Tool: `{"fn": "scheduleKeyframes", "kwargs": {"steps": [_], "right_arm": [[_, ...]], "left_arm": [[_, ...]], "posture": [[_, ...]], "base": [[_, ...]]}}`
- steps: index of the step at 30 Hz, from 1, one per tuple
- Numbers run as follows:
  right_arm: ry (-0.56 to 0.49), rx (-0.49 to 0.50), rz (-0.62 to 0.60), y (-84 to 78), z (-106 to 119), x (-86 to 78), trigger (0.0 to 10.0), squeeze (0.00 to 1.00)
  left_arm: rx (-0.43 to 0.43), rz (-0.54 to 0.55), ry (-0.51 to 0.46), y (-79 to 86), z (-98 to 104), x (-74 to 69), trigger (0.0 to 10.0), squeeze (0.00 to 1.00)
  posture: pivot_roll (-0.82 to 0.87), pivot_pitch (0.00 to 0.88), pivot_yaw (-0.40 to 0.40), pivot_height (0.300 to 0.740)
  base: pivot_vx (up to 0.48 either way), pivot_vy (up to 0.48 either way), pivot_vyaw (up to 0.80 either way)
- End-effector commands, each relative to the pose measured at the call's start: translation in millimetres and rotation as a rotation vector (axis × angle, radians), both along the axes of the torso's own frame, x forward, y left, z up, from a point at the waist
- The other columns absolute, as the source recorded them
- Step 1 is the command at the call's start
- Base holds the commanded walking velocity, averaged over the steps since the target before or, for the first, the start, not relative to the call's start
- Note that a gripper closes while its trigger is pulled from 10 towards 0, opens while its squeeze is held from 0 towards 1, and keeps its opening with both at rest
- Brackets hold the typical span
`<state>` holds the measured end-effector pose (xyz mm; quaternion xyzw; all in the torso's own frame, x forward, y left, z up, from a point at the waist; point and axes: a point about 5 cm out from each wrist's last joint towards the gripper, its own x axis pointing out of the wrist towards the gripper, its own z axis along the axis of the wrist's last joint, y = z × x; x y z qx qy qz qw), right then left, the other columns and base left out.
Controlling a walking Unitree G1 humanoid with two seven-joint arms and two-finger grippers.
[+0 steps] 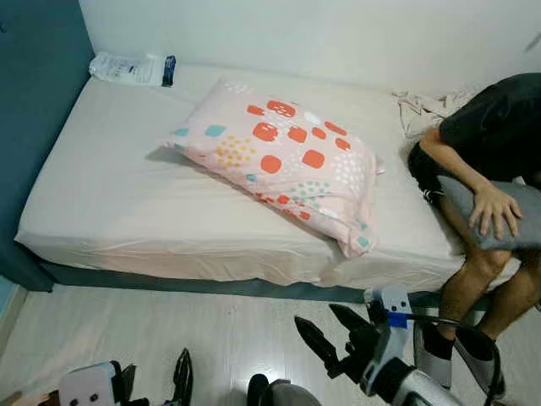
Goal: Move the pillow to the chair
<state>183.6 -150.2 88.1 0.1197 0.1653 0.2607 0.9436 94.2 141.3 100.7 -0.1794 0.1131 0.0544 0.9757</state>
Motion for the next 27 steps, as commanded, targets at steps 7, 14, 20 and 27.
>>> {"fn": "scheduleKeyframes", "kwargs": {"steps": [7,14,20,27], "right_arm": [[0.055,-0.014,-0.014,-11.3,-14.4,-9.6,9.4,0.0],[0.083,-0.01,-0.018,-16.1,-37.9,-21.7,9.3,0.0],[0.105,-0.007,-0.019,-21.1,-59.2,-25.4,7.9,0.0],[0.081,-0.002,-0.013,-19.9,-58.4,-22.3,6.9,0.0]], "left_arm": [[-0.043,0.031,0.011,-4.2,1.5,-0.5,10.0,0.0],[-0.044,0.03,0.0,-3.1,2.6,0.6,10.0,0.0],[-0.039,0.033,-0.008,-2.3,3.5,2.7,10.0,0.0],[-0.037,0.035,-0.011,-2.6,3.6,4.4,10.0,0.0]], "posture": [[0.04,0.23,-0.154,0.74],[0.04,0.243,-0.154,0.74],[0.04,0.248,-0.155,0.74],[0.04,0.249,-0.156,0.74]], "base": [[0.0,0.0,0.0],[0.0,0.0,0.0],[0.0,0.0,0.0],[0.0,0.0,0.0]]}}
